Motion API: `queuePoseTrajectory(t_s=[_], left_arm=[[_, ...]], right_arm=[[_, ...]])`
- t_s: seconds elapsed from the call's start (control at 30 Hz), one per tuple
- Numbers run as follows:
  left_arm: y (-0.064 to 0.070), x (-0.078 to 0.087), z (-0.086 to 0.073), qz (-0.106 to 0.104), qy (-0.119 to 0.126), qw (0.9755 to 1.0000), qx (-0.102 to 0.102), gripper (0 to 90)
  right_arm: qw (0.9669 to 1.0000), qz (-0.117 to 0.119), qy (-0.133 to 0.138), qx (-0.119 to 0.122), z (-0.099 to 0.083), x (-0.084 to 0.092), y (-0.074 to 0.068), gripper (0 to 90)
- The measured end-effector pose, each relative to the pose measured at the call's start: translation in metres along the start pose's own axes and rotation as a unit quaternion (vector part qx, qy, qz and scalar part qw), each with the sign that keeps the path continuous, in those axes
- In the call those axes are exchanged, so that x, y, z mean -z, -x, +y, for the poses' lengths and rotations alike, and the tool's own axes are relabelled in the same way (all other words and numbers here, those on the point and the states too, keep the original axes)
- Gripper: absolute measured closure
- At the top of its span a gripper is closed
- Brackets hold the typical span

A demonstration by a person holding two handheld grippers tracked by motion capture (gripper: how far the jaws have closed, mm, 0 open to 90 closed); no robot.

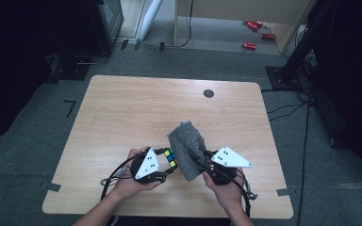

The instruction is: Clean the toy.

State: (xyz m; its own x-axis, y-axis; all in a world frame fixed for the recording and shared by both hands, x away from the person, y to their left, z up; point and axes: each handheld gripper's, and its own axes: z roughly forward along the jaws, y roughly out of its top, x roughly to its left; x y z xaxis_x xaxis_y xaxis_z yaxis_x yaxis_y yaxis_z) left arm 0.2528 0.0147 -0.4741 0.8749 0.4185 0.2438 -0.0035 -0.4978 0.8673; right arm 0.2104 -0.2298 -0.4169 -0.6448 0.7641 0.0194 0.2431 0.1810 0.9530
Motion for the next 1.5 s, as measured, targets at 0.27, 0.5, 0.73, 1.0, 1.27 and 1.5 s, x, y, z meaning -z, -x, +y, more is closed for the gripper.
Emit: queuePoseTrajectory(t_s=[0.27, 0.5, 0.73, 1.0, 1.27, 1.5], left_arm=[[0.013, 0.000, 0.011, 0.012, -0.011, 0.9997, -0.019, 35.3], [0.015, 0.000, 0.011, 0.013, -0.009, 0.9995, -0.026, 35.4], [0.014, 0.000, 0.009, 0.010, -0.010, 0.9996, -0.024, 35.3], [0.012, -0.001, 0.008, 0.008, -0.017, 0.9997, -0.018, 35.3], [0.013, 0.001, 0.010, 0.012, -0.008, 0.9997, -0.020, 35.3], [0.012, 0.001, 0.009, 0.010, -0.006, 0.9998, -0.018, 35.3]], right_arm=[[0.9898, -0.004, -0.050, 0.134, -0.005, -0.022, -0.056, 71.1], [0.9894, -0.028, -0.051, 0.133, -0.006, -0.022, -0.050, 71.2], [0.9912, -0.066, -0.043, 0.107, -0.003, -0.013, -0.029, 71.5], [0.9923, -0.046, -0.037, 0.109, -0.001, -0.012, -0.037, 71.4], [0.9868, -0.041, -0.054, 0.147, -0.006, -0.022, -0.052, 71.6], [0.9875, -0.095, -0.049, 0.116, -0.002, -0.012, -0.028, 71.9]])
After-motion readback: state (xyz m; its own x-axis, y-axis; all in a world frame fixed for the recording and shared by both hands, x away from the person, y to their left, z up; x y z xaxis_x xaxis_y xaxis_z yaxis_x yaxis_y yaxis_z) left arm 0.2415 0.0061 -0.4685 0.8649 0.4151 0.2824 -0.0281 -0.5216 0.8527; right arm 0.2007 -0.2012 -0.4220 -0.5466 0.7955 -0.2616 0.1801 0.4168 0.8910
